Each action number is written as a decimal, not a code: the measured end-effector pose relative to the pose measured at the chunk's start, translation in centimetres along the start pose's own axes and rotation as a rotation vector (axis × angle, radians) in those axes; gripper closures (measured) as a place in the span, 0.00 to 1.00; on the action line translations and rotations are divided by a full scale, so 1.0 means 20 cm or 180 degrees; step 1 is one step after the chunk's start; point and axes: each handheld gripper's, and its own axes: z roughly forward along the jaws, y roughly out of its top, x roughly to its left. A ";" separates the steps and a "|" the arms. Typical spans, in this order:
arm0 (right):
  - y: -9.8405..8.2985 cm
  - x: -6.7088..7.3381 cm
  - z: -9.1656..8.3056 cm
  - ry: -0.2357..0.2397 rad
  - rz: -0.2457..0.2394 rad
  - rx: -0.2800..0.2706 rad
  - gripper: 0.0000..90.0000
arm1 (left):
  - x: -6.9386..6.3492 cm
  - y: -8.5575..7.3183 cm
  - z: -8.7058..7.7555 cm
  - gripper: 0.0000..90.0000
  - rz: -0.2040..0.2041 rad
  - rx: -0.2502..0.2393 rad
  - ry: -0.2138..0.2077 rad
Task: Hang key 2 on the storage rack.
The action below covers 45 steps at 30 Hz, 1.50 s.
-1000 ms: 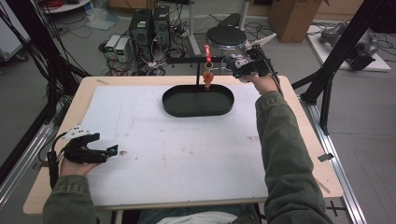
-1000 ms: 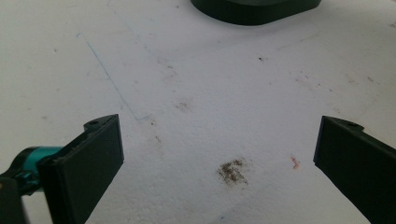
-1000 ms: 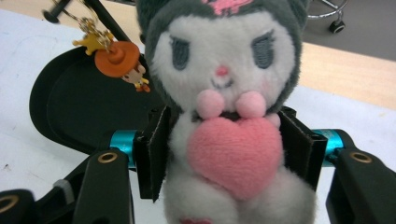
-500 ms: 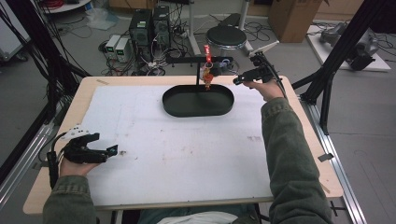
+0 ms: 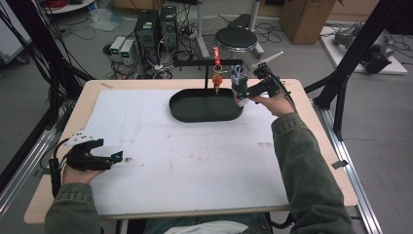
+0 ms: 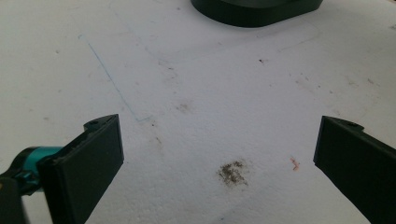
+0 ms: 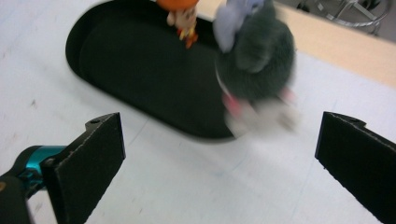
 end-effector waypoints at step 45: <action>-0.51 0.06 -0.18 0.0039 -0.0013 -0.0809 0.01 | -0.01 0.00 -0.01 0.02 -0.0018 0.0001 -0.0023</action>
